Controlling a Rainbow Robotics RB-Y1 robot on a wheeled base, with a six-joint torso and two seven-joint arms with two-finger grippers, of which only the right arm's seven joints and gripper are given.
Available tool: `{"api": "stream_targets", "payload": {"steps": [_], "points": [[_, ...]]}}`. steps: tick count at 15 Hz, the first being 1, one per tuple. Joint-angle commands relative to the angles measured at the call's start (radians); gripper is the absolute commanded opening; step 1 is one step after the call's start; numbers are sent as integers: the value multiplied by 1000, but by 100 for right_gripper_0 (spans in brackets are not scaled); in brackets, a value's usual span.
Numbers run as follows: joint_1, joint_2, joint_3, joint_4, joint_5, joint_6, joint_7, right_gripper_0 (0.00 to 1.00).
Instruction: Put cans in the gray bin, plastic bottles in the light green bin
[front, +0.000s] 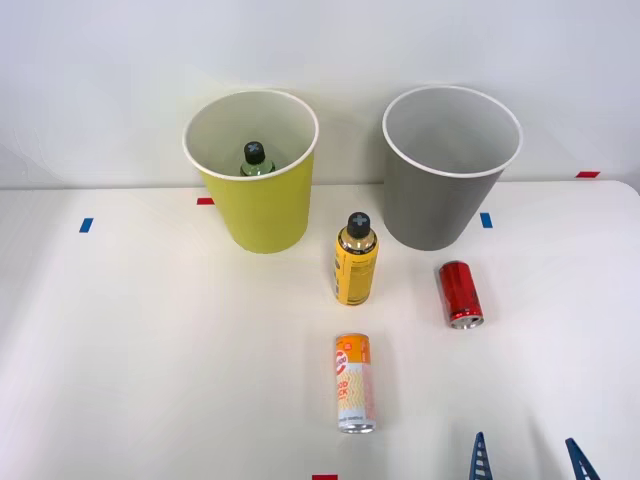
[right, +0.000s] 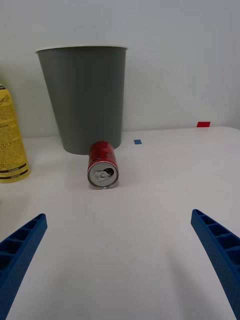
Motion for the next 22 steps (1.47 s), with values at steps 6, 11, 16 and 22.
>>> {"api": "stream_targets", "payload": {"steps": [6, 11, 16, 22], "points": [[0, 0, 0, 0, 0, 0, 0, 100], [0, 0, 0, 0, 0, 0, 0, 100], [0, 0, 0, 0, 0, 0, 0, 100], [0, 0, 0, 0, 0, 0, 0, 100]]}}
